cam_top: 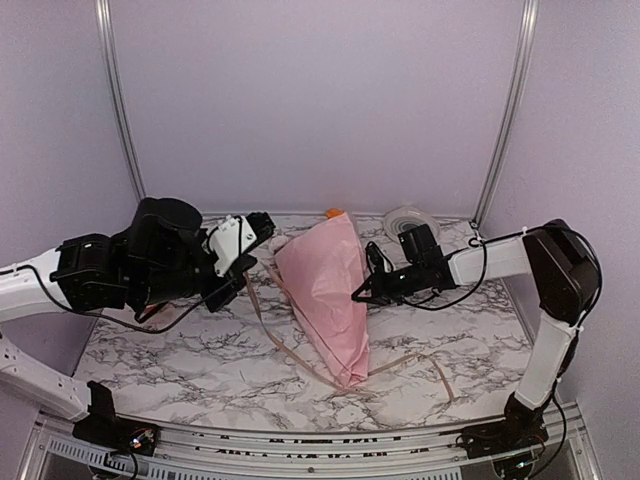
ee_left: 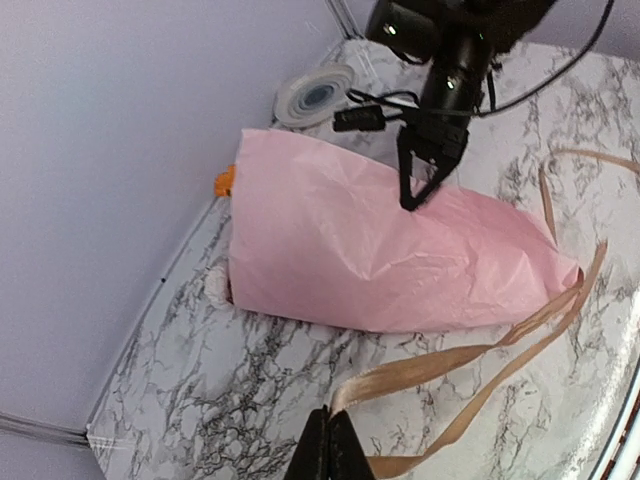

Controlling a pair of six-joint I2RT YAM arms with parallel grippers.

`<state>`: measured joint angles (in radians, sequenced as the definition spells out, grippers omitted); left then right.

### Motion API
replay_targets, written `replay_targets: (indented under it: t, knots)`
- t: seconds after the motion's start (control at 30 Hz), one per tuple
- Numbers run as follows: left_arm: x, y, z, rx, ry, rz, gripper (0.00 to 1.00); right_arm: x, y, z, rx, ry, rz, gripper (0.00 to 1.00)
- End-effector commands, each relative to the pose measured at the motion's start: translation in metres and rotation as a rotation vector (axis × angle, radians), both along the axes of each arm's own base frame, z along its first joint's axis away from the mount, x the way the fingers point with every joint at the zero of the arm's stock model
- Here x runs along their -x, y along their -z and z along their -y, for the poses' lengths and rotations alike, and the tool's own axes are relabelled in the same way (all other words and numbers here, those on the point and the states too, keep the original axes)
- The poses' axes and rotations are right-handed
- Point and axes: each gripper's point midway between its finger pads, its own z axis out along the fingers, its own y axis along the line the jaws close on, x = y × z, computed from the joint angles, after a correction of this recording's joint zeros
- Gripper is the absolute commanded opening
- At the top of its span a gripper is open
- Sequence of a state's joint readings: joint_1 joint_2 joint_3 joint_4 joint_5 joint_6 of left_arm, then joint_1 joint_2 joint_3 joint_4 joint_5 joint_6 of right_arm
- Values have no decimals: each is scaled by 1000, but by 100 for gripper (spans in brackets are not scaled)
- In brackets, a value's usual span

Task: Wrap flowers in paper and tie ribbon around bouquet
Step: Place the left side of the ribbon at the center of the board.

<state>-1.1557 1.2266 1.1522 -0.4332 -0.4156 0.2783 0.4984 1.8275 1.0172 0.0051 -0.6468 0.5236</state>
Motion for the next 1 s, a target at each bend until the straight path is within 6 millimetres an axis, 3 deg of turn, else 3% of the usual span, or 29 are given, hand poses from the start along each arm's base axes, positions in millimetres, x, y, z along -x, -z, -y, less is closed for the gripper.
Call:
replay_targets:
  t: [0.0,0.1,0.3,0.4,0.5,0.57,0.7,0.97]
  knots:
    - [-8,-48,-30,121,-74,178,0,-17,0,-1,8,27,25,0]
    - [-9,-24,-31,112,-86,117,0,-19,1,-1,6,33,23,0]
    - [7,77,-38,-81,-85,-137,0,-26,-13,-2,1,45,41,0]
    - [24,107,-34,-104,-26,-249,0,-31,-17,-1,-1,54,45,0]
    - [20,134,-43,-164,-75,-276,0,-35,-22,-4,-26,57,28,0]
    - [8,154,-53,-202,-137,-303,0,-38,-27,-5,-45,63,18,0]
    - [-36,183,-71,-235,-317,-352,0,-34,-34,-8,-67,51,-19,0]
    - [-126,213,-62,-257,-455,-374,0,-10,-38,-14,-113,45,-102,0]
